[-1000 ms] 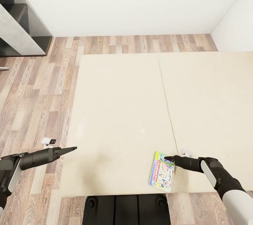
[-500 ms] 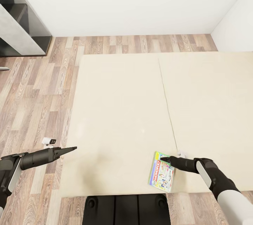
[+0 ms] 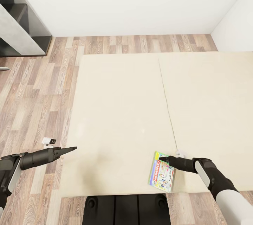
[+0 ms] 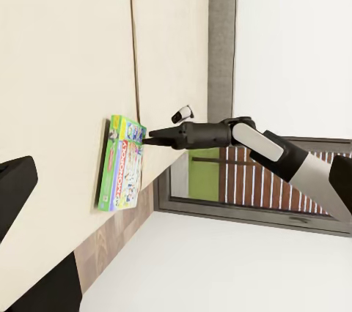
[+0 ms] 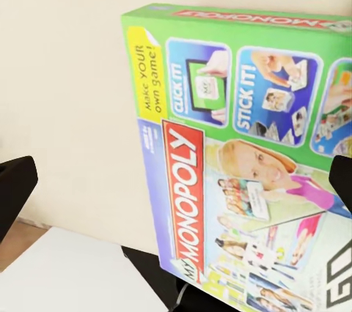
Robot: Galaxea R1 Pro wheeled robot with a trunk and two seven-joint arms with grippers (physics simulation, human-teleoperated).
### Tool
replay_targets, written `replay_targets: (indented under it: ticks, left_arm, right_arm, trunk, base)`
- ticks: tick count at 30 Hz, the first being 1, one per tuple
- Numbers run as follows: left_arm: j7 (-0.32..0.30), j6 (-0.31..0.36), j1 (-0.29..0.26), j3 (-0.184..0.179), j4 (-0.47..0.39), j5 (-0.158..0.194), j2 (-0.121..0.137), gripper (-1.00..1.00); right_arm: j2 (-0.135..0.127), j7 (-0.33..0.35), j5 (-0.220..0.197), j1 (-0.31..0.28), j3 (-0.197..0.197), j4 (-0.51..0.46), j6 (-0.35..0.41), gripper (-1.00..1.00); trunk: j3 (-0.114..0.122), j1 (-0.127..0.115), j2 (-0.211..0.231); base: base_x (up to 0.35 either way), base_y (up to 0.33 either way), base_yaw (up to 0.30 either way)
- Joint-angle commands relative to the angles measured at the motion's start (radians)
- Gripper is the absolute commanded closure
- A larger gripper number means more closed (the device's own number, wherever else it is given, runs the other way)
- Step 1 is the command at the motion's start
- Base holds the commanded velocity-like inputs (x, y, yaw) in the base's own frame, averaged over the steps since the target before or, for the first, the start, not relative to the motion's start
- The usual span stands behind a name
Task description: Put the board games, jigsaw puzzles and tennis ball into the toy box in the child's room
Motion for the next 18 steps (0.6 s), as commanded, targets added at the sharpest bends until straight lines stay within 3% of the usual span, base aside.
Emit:
replay_targets:
  ticks: [1,18]
  left_arm:
    - [-0.004,0.011,0.0,0.0,0.0,0.0,0.0,-1.0]
    - [-0.004,0.011,0.0,0.001,0.0,0.0,0.002,-1.0]
  right_arm:
    - [0.0,0.002,-0.002,0.0,-0.003,-0.001,0.007,-1.0]
    - [-0.001,0.001,-0.001,-0.001,0.0,-0.001,0.006,-1.0]
  trunk:
    - [-0.001,0.001,-0.001]
    - [-0.001,0.001,-0.001]
  base:
    - [0.0,0.0,0.0]
    - [0.0,0.0,0.0]
